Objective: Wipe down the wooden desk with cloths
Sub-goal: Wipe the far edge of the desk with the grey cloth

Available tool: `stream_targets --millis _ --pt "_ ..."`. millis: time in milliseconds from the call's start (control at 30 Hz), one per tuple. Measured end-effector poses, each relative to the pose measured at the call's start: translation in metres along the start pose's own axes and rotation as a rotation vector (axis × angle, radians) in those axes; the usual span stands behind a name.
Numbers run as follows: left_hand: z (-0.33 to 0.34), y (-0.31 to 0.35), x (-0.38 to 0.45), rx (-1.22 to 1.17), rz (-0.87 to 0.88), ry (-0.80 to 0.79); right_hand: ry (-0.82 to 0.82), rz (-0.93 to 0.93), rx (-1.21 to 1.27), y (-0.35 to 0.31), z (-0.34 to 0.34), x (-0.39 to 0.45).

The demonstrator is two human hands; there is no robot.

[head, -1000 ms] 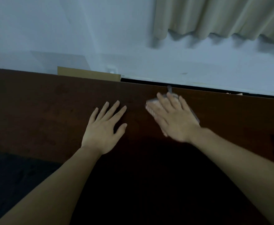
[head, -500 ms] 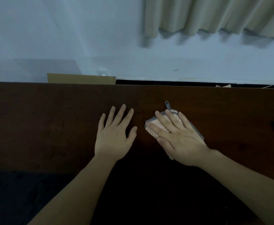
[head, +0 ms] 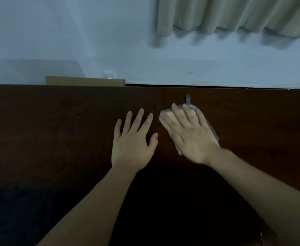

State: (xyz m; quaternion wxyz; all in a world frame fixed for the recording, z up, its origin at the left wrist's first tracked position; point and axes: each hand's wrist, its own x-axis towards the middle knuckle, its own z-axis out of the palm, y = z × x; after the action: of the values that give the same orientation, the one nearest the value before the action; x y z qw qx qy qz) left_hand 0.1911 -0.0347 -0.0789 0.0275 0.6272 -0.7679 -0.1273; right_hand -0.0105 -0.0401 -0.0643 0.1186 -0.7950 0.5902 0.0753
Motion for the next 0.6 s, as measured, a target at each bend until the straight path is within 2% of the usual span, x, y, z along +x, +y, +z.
stream_targets --millis 100,167,300,433,600 --pt "-0.001 0.001 0.000 -0.004 -0.001 0.006 -0.030 -0.102 -0.001 -0.006 0.012 -0.045" --pt "-0.001 0.001 0.000 -0.002 -0.003 0.007 -0.042 -0.114 -0.015 0.002 0.012 -0.042" --pt "-0.002 -0.001 0.001 -0.023 0.000 -0.013 0.035 0.003 -0.065 0.024 -0.001 0.021" --pt "0.001 0.000 0.001 -0.007 0.001 0.036 0.029 0.106 -0.025 0.027 -0.015 0.074" --pt "-0.002 -0.001 -0.001 -0.102 0.002 0.043 0.011 0.027 -0.080 0.007 -0.001 0.020"
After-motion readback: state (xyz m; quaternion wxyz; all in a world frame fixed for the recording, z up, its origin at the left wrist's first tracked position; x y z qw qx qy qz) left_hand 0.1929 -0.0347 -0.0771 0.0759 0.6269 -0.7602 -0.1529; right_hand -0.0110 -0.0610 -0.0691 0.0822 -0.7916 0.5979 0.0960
